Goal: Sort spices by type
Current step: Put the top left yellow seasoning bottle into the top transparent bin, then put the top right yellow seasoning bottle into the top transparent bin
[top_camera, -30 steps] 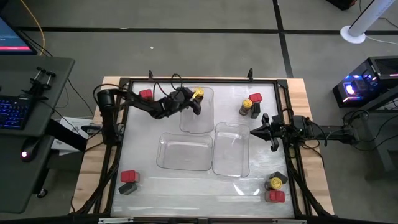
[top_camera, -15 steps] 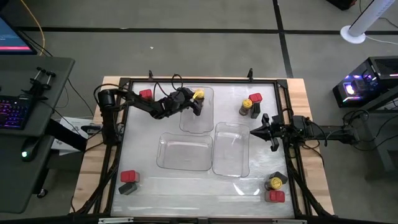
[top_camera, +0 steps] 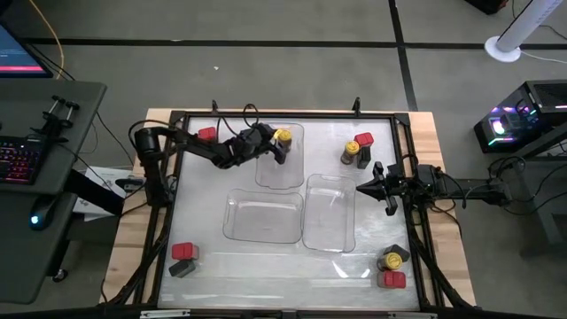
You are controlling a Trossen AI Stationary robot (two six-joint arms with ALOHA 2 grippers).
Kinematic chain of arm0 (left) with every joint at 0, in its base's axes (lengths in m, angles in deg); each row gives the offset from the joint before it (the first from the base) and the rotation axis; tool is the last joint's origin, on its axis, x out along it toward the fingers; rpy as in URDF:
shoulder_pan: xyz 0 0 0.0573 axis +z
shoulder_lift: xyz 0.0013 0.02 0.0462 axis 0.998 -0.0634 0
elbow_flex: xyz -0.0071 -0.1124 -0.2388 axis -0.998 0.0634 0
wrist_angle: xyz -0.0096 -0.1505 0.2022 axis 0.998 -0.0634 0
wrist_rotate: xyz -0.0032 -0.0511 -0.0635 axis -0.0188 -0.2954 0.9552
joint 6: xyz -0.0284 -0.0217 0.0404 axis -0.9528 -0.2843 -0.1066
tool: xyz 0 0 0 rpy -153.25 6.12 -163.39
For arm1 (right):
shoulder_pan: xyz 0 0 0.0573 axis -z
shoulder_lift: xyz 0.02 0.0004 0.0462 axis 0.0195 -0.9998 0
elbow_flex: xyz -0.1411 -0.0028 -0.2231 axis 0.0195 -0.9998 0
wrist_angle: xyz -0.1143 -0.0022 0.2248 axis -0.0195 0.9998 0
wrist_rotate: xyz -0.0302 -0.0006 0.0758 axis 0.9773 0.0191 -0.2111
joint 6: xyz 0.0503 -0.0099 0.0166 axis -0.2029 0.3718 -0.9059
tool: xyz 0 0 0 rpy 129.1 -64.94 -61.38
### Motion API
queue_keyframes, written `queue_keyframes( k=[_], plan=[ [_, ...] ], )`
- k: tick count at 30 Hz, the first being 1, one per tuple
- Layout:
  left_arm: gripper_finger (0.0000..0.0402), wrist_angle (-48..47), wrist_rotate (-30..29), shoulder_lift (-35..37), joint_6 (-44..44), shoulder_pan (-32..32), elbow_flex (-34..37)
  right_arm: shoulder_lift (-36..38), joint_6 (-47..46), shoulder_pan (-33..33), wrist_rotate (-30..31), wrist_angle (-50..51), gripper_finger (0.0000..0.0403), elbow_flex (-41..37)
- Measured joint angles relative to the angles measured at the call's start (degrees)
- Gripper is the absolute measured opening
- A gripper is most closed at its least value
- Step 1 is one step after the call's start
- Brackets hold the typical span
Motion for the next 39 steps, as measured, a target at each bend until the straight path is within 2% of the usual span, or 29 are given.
queue_keyframes(
  k=[8,12,17,23,26,28,31,39],
  plan=[
    [0.0255,-0.23,-0.54,4.7,5.06,0.38,-0.01,0.0,0.0,0.02,0.0,0.0,0.0001,0.0],
    [0.0255,-3.65,-0.51,10.22,6.63,0.81,-0.02,-0.01,0.0,0.01,0.0,0.0,0.0001,0.0],
    [0.0255,-19.9,2.81,23.71,5.85,0.01,-0.03,-0.01,-0.01,0.01,0.0,0.0,0.0001,0.0],
    [0.0255,-46.08,11.88,40.32,-7.63,-3.17,-0.07,0.0,0.0,0.02,-0.01,0.0,0.0001,0.0],
    [0.0255,-55.57,16.45,45.78,-12.74,-5.42,-0.07,-0.01,0.0,0.02,0.0,0.0,0.0001,0.0],
    [0.0255,-59.62,16.73,48.11,-13.45,-6.73,-0.07,0.0,-0.01,0.02,0.0,0.0,0.0001,0.0],
    [0.0255,-60.12,16.25,50.33,-14.16,-7.51,-0.07,0.0,-0.01,0.02,0.0,0.0,0.0001,0.0],
    [0.0255,-52.72,16.1,51.38,-17.75,-5.0,-0.07,-0.01,0.0,0.02,0.0,-0.01,0.0001,0.0]
  ],
)
